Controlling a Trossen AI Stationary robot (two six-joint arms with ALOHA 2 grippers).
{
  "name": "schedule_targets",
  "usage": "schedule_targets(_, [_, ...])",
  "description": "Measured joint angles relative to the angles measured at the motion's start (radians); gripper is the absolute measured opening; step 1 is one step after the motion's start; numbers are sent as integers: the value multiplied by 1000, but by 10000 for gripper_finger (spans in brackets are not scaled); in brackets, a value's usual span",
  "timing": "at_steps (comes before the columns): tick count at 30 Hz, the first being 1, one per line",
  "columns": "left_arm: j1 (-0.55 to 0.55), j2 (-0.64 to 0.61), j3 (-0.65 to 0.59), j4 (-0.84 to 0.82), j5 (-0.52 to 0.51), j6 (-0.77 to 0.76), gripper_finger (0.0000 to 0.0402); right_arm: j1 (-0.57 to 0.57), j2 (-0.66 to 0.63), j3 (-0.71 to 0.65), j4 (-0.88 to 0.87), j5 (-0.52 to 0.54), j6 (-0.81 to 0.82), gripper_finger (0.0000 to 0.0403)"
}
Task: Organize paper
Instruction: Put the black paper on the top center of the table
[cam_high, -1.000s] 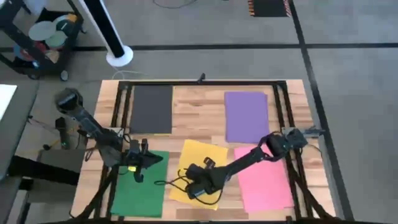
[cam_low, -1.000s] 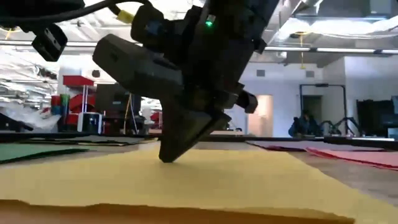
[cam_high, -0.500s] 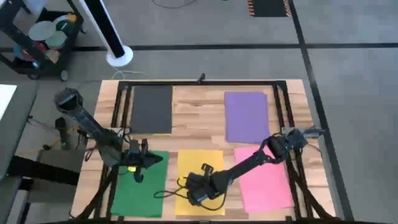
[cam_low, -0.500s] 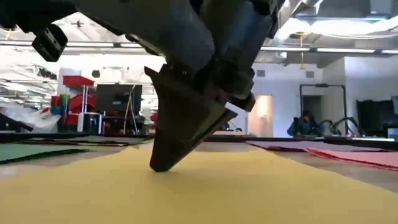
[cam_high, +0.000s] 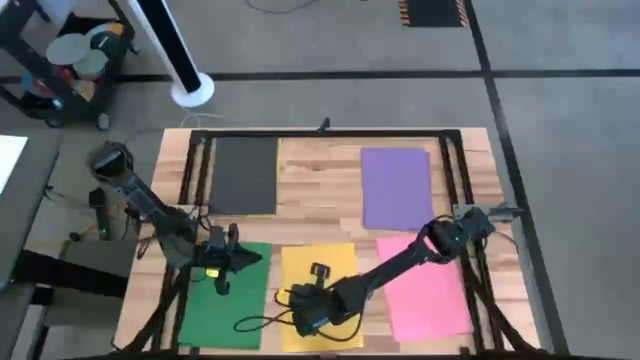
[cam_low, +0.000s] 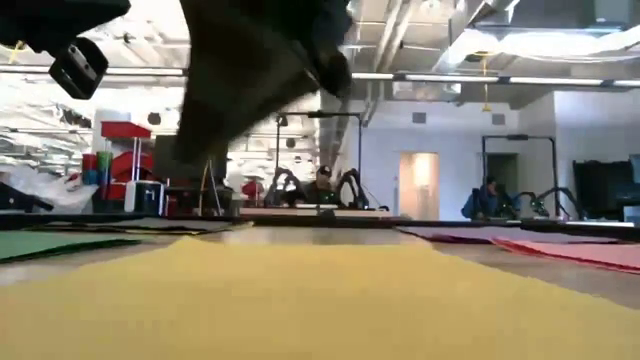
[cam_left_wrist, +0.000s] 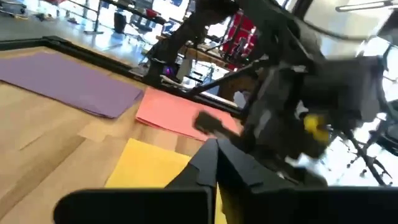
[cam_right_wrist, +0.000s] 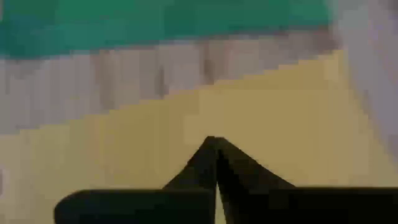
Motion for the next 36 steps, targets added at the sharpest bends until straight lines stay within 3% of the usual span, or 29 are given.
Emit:
schedule_targets(8, [-121, 0, 0, -44, -99, 32, 0, -170, -2, 26, -3, 25, -251, 6])
schedule_targets(12, [-175, 0, 0, -45, -149, 53, 0, -262, -2, 27, 76, 2, -390, 40])
schedule_targets(17, [-208, 0, 0, -45, -158, 56, 0, -346, -1, 6, 225, -109, -527, 90])
schedule_targets(22, [-212, 0, 0, -46, -160, 56, 0, -388, 53, -17, 342, -115, -666, 115])
schedule_targets(30, [-212, 0, 0, -52, -161, 50, 0, -413, 176, -18, 420, -50, -699, 118])
schedule_targets(36, [-212, 0, 0, -76, -164, 48, 0, -427, 176, -16, 460, -15, -697, 118])
